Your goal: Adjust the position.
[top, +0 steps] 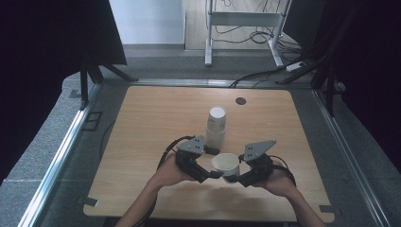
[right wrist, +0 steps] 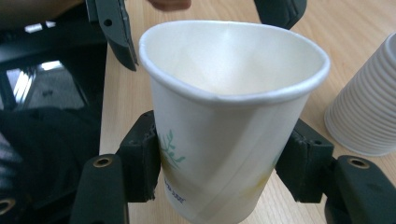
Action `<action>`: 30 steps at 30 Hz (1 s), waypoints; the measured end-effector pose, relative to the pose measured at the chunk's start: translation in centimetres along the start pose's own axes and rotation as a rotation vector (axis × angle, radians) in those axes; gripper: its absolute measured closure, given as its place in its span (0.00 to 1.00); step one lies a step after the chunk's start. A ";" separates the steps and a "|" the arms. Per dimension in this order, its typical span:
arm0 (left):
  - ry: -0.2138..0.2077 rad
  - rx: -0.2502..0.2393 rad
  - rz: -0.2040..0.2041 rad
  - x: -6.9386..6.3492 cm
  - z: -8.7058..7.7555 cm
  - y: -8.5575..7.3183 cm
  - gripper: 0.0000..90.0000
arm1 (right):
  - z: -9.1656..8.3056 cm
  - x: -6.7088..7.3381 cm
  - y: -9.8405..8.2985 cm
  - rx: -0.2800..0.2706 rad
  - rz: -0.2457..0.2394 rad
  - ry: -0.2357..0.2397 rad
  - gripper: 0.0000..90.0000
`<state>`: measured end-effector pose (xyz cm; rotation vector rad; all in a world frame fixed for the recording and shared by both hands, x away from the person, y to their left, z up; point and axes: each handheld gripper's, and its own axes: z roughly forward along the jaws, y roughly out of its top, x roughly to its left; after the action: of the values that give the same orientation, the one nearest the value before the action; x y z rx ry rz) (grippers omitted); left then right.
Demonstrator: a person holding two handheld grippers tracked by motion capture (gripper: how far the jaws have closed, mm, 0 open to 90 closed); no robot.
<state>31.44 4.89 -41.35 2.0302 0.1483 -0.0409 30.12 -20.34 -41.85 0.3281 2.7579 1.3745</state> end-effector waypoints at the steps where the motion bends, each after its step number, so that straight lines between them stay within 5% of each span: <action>1: -0.001 0.000 0.000 0.0 0.0 0.0 0.23 | 0.0 0.0 -0.1 -0.016 0.004 0.004 0.43; 13: -0.015 -0.012 0.002 0.0 0.4 0.2 0.24 | 0.8 0.4 -1.1 -0.091 0.011 0.008 0.42; 30: -0.028 -0.006 0.020 -0.2 0.7 0.3 0.33 | 1.5 0.6 -1.1 -0.105 0.003 0.016 0.42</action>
<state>31.35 4.14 -41.39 2.0241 0.1102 -0.0561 29.56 -19.69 -43.54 0.3178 2.6860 1.5217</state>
